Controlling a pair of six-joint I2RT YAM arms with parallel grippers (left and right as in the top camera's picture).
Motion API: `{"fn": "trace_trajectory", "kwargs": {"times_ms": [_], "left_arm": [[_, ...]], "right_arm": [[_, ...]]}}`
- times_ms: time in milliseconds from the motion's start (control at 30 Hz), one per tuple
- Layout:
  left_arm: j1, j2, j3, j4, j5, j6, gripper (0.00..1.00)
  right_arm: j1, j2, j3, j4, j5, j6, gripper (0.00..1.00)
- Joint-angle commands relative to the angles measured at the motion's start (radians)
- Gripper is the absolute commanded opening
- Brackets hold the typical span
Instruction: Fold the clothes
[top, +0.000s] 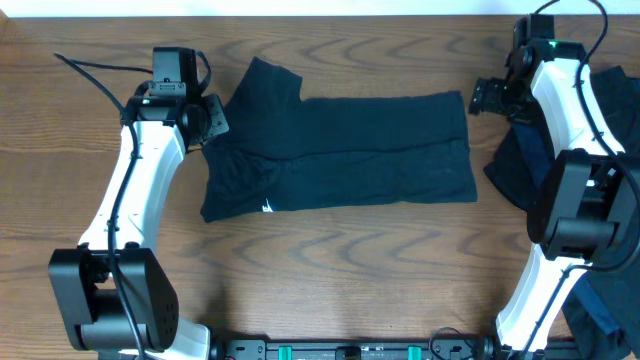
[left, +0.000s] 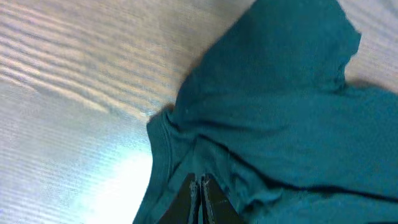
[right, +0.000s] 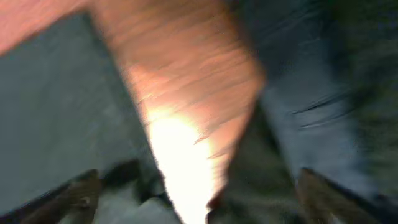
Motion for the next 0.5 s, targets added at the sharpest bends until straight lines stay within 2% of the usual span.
{"fn": "trace_trajectory", "kwargs": {"times_ms": [0,33,267,467], "left_arm": [[0.005,-0.01,0.003,-0.019,0.015,-0.017,0.06],[0.005,-0.01,0.003,-0.022,0.015,-0.017,0.06],[0.005,-0.008,0.003,-0.021,0.015,-0.017,0.06],[0.005,-0.007,0.003,-0.019,0.014,-0.016,0.06]], "right_arm": [[-0.005,-0.021,0.001,-0.047,-0.262,-0.062,0.04],[0.0,-0.021,0.001,-0.081,-0.288,-0.057,0.01],[0.061,-0.021,-0.022,-0.249,-0.301,-0.021,0.01],[0.139,-0.021,-0.153,-0.24,-0.228,0.07,0.01]]}}
